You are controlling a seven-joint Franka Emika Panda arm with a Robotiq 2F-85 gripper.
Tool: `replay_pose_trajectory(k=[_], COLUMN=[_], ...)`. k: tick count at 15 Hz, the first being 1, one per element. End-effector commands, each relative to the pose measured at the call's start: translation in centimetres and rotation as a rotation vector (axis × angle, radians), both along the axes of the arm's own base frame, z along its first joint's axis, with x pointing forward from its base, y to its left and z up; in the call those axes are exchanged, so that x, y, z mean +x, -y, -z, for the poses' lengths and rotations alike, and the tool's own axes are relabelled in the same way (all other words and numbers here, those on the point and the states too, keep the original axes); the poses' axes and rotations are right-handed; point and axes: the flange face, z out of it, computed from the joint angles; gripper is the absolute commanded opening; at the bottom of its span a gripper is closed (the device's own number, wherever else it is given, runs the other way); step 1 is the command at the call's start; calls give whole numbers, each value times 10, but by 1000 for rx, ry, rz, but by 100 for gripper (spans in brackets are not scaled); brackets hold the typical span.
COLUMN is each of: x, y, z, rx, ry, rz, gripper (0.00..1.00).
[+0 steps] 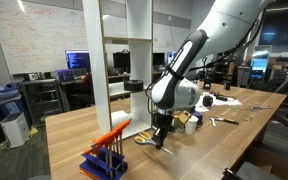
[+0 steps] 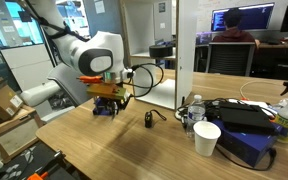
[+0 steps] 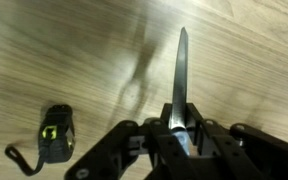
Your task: Place the grey and yellow scissors on the topmost shelf
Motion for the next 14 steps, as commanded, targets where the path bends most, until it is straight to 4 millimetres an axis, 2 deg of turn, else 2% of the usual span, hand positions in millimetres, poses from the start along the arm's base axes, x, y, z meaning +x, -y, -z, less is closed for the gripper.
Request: replay_pose_trajectory(k=[1,7,14], x=[-20,-30,-56], y=[11,15,1], z=[-72,-206,-381], rx=[6,22,36], ry=[135,440,788], rz=[53,130,254], gripper=[3,3,3])
